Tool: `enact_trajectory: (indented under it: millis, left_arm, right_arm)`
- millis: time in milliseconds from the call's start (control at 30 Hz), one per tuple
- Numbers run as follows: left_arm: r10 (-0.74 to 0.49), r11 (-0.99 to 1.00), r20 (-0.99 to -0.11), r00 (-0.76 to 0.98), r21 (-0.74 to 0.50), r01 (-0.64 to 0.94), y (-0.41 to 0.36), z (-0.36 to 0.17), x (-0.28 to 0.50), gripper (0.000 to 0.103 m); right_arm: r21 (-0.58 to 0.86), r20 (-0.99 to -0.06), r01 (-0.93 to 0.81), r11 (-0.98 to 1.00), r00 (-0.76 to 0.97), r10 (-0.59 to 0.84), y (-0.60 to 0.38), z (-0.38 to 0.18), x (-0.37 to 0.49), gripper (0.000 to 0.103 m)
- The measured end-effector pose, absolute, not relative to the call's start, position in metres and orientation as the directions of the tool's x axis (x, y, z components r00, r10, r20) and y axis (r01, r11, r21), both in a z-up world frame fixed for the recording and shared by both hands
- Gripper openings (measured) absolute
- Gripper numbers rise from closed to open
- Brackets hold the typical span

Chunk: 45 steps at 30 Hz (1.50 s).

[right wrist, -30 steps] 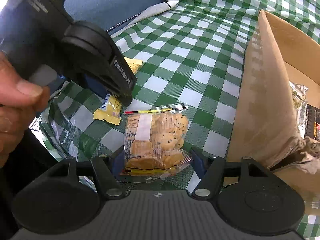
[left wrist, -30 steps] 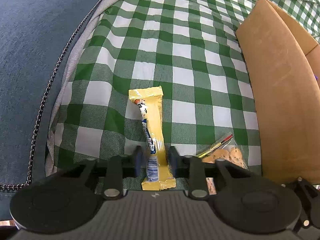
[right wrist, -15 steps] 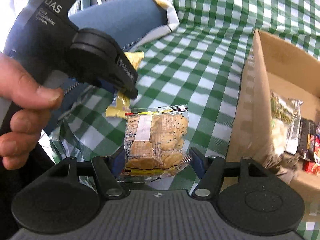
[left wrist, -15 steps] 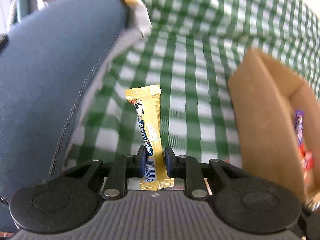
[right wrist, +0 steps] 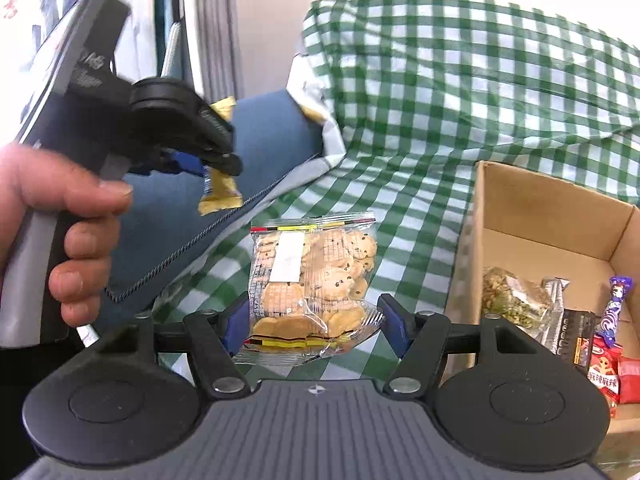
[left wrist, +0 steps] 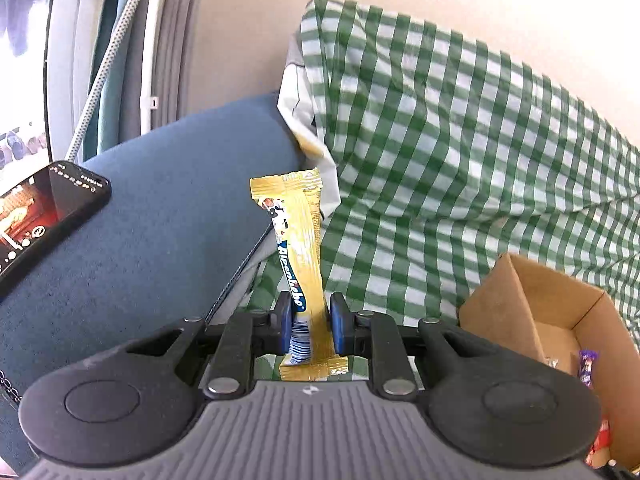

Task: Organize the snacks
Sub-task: 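Carry the yellow bar over the box with the left tool while the right tool carries the cookies, then open the left tool to drop the yellow bar into the box while the right tool drops the cookie bag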

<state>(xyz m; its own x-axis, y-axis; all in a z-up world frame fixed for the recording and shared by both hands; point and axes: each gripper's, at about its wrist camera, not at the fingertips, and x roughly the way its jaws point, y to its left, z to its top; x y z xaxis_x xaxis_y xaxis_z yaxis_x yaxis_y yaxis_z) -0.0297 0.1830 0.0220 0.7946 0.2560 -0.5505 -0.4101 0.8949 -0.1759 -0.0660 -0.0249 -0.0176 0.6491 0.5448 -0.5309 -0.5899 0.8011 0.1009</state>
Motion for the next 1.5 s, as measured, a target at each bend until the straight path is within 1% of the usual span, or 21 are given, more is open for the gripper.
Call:
enact_trajectory:
  millis: [233,433,667,867,1000,1100,1267,1500]
  left_arm:
    - [0.218,0.916,-0.529,0.820,-0.180,-0.359,0.167,0.025,-0.029,0.021]
    - [0.160,0.948,-0.490,0.857,-0.165,-0.271,0.139,0.029,-0.021,0.021]
    - [0.070,0.980,-0.442,0.895,-0.139,-0.146,0.096,0.032,-0.013,0.021]
    - [-0.025,0.994,-0.390,0.920,-0.107,-0.018,0.051,0.033,-0.009,0.021]
    - [-0.069,0.998,-0.353,0.933,-0.034,0.061,0.015,0.032,-0.012,0.022]
    - [-0.110,0.992,-0.346,0.932,0.014,0.123,-0.008,0.027,-0.014,0.021]
    - [-0.158,0.978,-0.334,0.929,0.075,0.193,-0.034,0.020,-0.020,0.021]
    - [-0.182,0.967,-0.334,0.925,0.108,0.230,-0.047,0.014,-0.022,0.021]
  right_arm:
    - [0.148,-0.441,-0.535,0.832,0.717,0.539,-0.047,-0.007,-0.059,0.068]
    - [0.177,-0.393,-0.452,0.874,0.782,0.484,-0.074,0.000,-0.052,0.068]
    - [0.187,-0.374,-0.330,0.925,0.847,0.378,-0.107,-0.002,-0.041,0.068]
    - [0.187,-0.338,-0.156,0.970,0.917,0.213,-0.140,-0.001,-0.037,0.068]
    - [0.184,-0.323,-0.040,0.982,0.941,0.099,-0.160,-0.001,-0.034,0.068]
    - [0.192,-0.318,0.032,0.981,0.948,0.031,-0.175,-0.002,-0.033,0.069]
    - [0.225,-0.345,0.100,0.969,0.939,-0.017,-0.198,-0.009,-0.030,0.069]
    - [0.224,-0.339,0.110,0.968,0.940,-0.029,-0.205,-0.011,-0.028,0.069]
